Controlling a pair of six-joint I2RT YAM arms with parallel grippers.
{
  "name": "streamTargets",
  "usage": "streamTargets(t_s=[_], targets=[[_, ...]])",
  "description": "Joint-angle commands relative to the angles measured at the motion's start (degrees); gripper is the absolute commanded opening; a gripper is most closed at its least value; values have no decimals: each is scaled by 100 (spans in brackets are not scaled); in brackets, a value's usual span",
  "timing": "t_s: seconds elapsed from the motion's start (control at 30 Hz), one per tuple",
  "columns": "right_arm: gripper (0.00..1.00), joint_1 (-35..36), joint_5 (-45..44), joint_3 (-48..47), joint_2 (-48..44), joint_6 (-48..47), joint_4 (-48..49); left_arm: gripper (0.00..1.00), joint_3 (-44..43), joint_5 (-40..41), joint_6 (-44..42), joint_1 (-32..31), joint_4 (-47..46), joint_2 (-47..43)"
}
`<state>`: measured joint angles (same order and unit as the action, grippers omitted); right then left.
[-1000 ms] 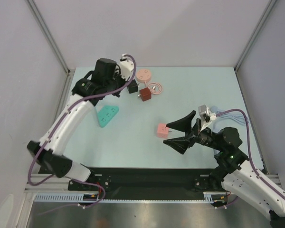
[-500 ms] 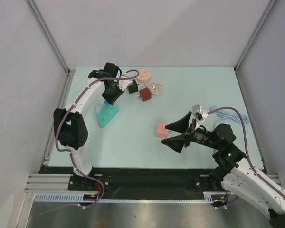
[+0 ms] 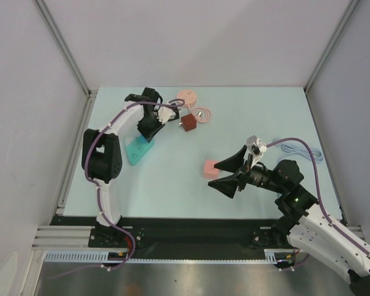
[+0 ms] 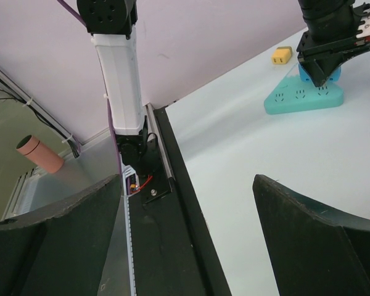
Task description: Insert the plug
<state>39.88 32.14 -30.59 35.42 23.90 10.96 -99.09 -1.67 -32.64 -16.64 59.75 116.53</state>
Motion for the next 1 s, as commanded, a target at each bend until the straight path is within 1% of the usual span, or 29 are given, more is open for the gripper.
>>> streamTargets(t_s=[0.0,0.17,0.4,0.43,0.47,0.7,0.97], targets=[[94,-24,12,-175,-61,-70,64,0,-102,88,-172,91,-130,-8],[94,-24,-6,-184,-61,-96,29,0,12,158,-190,126,-174,115],[94,-33,12,-211,-70,-114,38,0,267,158,-225,249,-490,80],[94,-33,12,-211,-70,-122,38,0,293,359,-225,258,-516,72],[94,-33,3,-211,-79,-114,38,0,320,378,-242,267,-543,80],[94,-33,12,-193,-53,-122,38,0,513,229,-199,320,-877,-51],[94,-33,3,-184,0,-114,73,0,443,238,-129,320,-868,-42]])
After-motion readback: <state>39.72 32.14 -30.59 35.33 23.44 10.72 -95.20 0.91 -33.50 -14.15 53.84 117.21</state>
